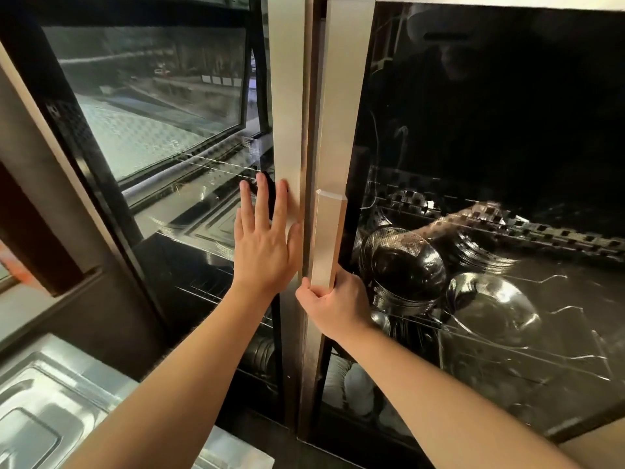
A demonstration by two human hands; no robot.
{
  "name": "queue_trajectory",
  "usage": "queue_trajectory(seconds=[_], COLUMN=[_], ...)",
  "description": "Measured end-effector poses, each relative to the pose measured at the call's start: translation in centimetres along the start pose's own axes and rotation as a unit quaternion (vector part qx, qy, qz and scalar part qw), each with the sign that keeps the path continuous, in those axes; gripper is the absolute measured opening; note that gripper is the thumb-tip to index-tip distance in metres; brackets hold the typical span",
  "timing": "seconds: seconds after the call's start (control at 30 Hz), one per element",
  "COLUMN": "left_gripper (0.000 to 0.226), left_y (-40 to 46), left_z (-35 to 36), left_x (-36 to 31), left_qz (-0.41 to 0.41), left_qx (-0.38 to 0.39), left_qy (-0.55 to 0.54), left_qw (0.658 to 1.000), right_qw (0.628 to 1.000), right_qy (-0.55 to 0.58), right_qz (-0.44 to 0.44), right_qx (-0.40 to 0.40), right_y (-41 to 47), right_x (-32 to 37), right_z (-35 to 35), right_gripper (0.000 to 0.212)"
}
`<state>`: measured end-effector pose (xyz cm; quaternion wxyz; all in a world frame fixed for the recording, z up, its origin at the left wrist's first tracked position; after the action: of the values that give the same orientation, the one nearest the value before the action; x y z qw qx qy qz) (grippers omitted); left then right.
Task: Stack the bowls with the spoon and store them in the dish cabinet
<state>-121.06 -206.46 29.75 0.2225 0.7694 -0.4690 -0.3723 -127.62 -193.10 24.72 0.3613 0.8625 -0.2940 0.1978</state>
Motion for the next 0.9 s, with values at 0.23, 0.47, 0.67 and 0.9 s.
queue_trajectory(seconds=[0.23, 0.47, 0.67, 0.9], left_gripper=[0.07, 0.069, 0.069, 0.072], left_y=[0.15, 0.1, -0.05, -0.18], left_z=[0.16, -0.01, -0.37, -0.67], left_x=[0.26, 0.07, -0.22, -0.12], left_qz=[0.003, 0.002, 0.006, 0.004], left_qx=[-0.016, -0.017, 0.006, 0.052], left_qy=[0.012, 0.019, 0.019, 0.014], left_qw=[1.0, 1.0, 1.0, 0.999], right_qw=[1.0, 0.999, 0.999, 1.0], right_qy=[0.008, 0.002, 0.003, -0.013], right_qz=[-0.018, -0.027, -0.029, -0.021], right_qx=[-0.016, -0.019, -0.024, -0.009], right_y=[0.76, 0.72, 0.39, 0.01], right_x=[-0.05, 0.25, 0.28, 0.29], right_z=[-0.25, -0.41, -0.55, -0.49], right_gripper=[0.032, 0.033, 0.031, 0.033])
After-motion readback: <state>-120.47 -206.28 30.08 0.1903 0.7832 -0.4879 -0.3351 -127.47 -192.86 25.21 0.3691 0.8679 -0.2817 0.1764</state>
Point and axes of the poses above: each hand's wrist, its own y-axis towards the middle knuckle, its own z-axis out of the palm, x = y × z, the point moved 10 cm from there along y, towards the middle knuckle, and after that the axes turned 14 degrees about -y, right-handed, at the moved point
